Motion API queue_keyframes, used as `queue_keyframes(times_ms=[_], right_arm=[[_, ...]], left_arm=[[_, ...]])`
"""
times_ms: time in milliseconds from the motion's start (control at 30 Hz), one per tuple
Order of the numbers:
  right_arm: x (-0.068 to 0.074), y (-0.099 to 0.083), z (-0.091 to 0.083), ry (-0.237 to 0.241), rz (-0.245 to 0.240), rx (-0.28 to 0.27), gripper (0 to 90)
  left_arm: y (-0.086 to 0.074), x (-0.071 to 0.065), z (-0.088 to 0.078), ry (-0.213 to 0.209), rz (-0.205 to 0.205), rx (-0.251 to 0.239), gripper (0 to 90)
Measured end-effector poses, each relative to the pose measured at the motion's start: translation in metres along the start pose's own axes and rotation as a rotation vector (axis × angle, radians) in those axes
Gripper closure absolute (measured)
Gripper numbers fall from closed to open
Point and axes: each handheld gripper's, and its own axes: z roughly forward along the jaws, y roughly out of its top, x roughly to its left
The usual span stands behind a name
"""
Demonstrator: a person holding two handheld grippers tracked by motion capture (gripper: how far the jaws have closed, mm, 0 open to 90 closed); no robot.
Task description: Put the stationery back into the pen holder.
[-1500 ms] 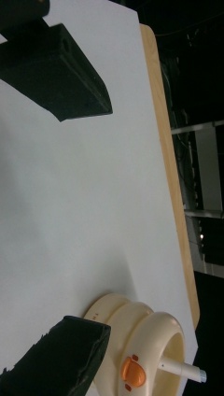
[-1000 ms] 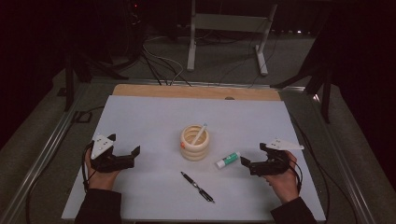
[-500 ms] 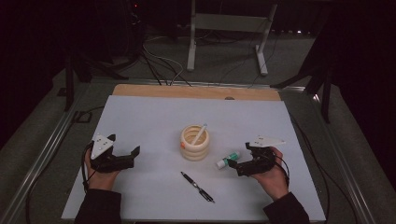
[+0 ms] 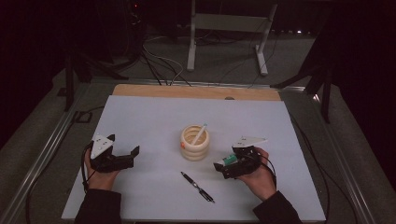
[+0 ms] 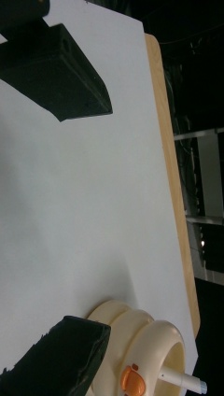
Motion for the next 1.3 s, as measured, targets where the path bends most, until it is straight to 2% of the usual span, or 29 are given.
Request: queue_keyframes(times_ms=[167,433,833,1000,1300], right_arm=[[0.010,0.003,0.011,0.011,0.006,0.035,0.2],[0.023,0.005,0.022,0.020,0.003,0.056,0.3],[0.043,0.005,0.041,0.025,-0.034,0.109,0.4],[0.050,0.004,0.049,0.009,-0.062,0.139,0.4],[0.058,0.002,0.060,-0.001,-0.072,0.176,6.4]], left_arm=[[0.000,0.001,0.000,0.000,-0.001,-0.001,0.0],[0.000,0.001,0.000,0.004,-0.003,-0.001,0.0],[0.000,0.001,0.000,0.007,-0.003,-0.001,0.0],[0.000,0.001,0.000,0.007,-0.001,0.001,0.0],[0.000,0.001,0.000,0.007,-0.001,0.001,0.0]])
